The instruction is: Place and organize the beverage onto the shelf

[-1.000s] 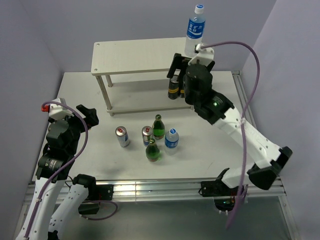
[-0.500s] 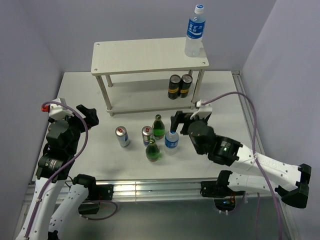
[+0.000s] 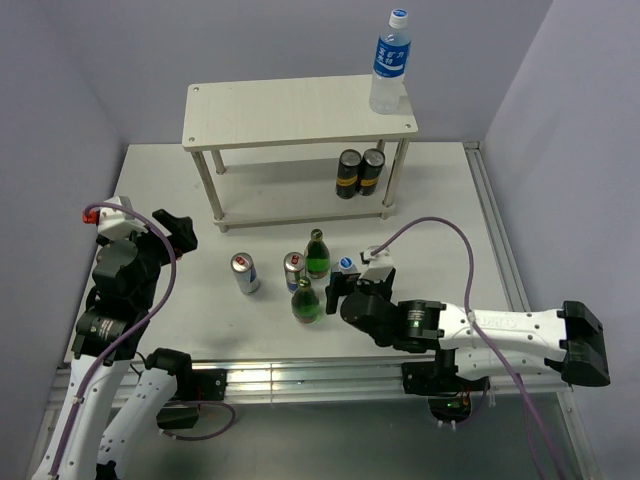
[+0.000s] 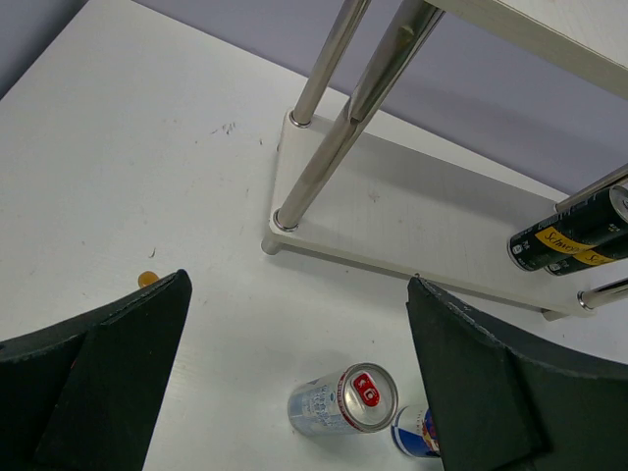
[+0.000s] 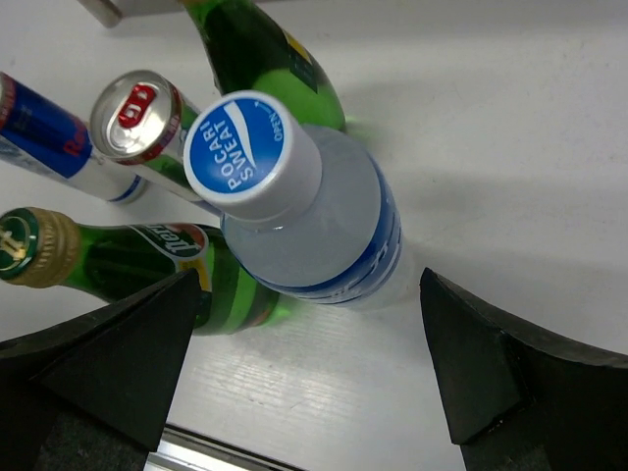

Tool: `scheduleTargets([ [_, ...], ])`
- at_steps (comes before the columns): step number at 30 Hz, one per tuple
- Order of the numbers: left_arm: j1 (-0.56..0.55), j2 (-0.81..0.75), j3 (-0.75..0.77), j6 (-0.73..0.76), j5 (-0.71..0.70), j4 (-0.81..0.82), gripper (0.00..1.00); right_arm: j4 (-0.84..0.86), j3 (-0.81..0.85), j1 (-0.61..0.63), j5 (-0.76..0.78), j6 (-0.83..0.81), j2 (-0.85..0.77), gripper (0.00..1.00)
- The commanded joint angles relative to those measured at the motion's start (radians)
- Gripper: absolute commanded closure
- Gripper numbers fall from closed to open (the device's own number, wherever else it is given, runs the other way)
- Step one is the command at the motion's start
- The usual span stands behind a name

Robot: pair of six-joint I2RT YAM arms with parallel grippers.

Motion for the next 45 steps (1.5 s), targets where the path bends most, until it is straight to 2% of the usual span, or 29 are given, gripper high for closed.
scheduleTargets([
  [1,0.007,-0.002,0.001,0.012,0.019,0.038,0.01,0.068,-0.018,0.008,0.048,0.055,0.053,0.0],
  [8,0.007,-0.003,0.001,0.008,0.021,0.035,0.01,0.166,-0.067,-0.027,0.097,0.107,0.178,0.0],
  [14,0.007,0.001,0.001,0.01,0.025,0.038,0.01,0.357,-0.095,-0.098,0.131,0.014,0.305,0.02],
  [16,0.007,0.001,0.0,0.01,0.027,0.039,0.01,0.415,-0.092,-0.112,0.138,-0.017,0.327,0.13],
  [17,0.007,0.003,0.0,0.011,0.028,0.038,0.01,0.429,-0.092,-0.118,0.144,-0.023,0.334,0.26],
  [19,0.007,0.005,0.001,0.012,0.028,0.038,0.01,0.466,-0.089,-0.123,0.161,-0.057,0.333,0.37],
  [20,0.007,0.005,0.001,0.012,0.027,0.038,0.01,0.466,-0.086,-0.126,0.168,-0.067,0.325,0.5],
  [21,0.007,0.002,0.001,0.012,0.028,0.038,0.01,0.455,-0.068,-0.124,0.186,-0.077,0.316,0.58],
  [22,0.007,0.0,0.001,0.013,0.028,0.039,0.01,0.429,-0.057,-0.123,0.192,-0.09,0.307,0.77],
  [23,0.007,0.0,0.0,0.013,0.03,0.039,0.01,0.411,-0.043,-0.123,0.201,-0.098,0.279,0.85],
  [25,0.007,0.0,0.001,0.013,0.03,0.039,0.01,0.29,0.029,-0.123,0.247,-0.104,0.246,0.97],
  [28,0.007,-0.003,0.001,0.015,0.03,0.039,0.01,0.148,0.175,-0.115,0.315,-0.155,0.155,1.0],
  [32,0.007,-0.005,0.001,0.016,0.032,0.038,0.01,0.268,0.346,-0.113,0.278,-0.447,0.048,1.0],
  [33,0.008,-0.005,0.003,0.016,0.033,0.039,0.01,0.285,0.45,-0.118,0.275,-0.539,0.055,1.0],
  [35,0.008,-0.006,0.0,0.018,0.033,0.039,0.01,0.295,0.626,-0.147,0.237,-0.624,0.108,1.0],
  [37,0.01,-0.011,0.001,0.019,0.033,0.041,0.01,0.325,0.733,-0.176,0.194,-0.733,0.158,1.0],
  [41,0.011,-0.012,0.0,0.021,0.032,0.039,0.01,0.299,1.064,-0.277,0.083,-0.813,0.345,1.0],
  [45,0.011,-0.015,-0.003,0.021,0.03,0.041,0.01,0.199,1.339,-0.368,-0.016,-0.857,0.513,1.0],
])
